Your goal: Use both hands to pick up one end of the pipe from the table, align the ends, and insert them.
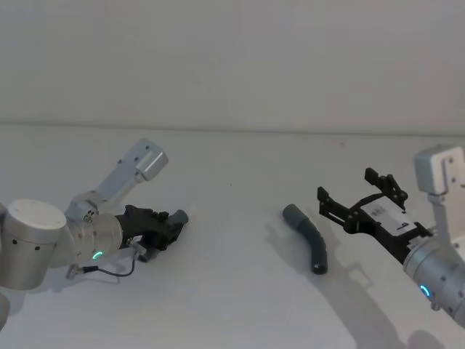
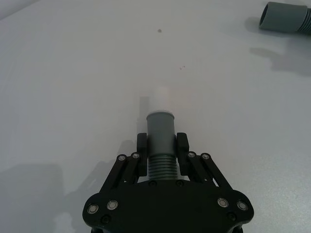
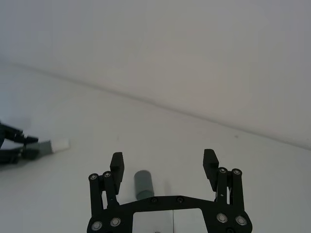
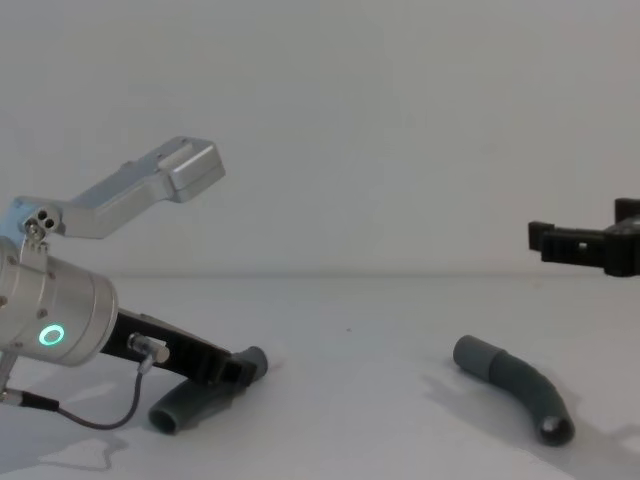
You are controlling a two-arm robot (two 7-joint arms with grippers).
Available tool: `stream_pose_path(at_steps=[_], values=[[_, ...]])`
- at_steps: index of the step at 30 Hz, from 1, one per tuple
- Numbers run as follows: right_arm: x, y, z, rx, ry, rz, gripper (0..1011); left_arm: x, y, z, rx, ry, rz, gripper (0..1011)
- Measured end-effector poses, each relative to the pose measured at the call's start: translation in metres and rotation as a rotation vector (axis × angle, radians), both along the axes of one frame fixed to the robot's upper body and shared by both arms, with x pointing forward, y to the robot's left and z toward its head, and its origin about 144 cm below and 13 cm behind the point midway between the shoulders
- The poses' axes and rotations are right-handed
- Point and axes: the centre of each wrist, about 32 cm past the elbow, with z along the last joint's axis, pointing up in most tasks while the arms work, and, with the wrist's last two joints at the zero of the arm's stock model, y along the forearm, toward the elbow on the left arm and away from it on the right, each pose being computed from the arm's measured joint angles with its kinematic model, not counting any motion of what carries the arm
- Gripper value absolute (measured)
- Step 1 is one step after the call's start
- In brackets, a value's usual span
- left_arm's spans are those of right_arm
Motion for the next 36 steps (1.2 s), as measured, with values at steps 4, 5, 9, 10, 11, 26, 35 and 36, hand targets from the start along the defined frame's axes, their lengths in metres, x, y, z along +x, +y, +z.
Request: stream_pose_path(at_steps=[4,5,9,10,11,26,35,36], values=[[0.005,0.000,0.010,-0.047,0.044,0.027,1001,0.000,0.000,0.000,0.000,0.000,0.000,342],[0.006,0.000,0.012,-0.054,0.047,0.030,1001,0.000,0.000,0.000,0.000,-0.001,0.000,342],[0.013,-0.001,0.023,-0.106,0.107,0.057,1001,0.000,0.000,0.000,0.000,-0.001,0.000,342],[0.013,0.000,0.025,-0.115,0.121,0.063,1001,0.000,0.000,0.000,0.000,-0.001,0.000,342],[0.016,0.000,0.029,-0.130,0.139,0.072,1001,0.000,0.000,0.000,0.000,-0.001,0.000,342],[0.038,0.003,0.048,-0.223,0.298,0.119,1001,0.000,0.000,0.000,0.000,-0.001,0.000,342],[0.050,0.009,0.050,-0.232,0.355,0.127,1001,0.000,0.000,0.000,0.000,0.000,0.000,342],[0.051,0.010,0.049,-0.232,0.360,0.126,1001,0.000,0.000,0.000,0.000,0.000,0.000,342]])
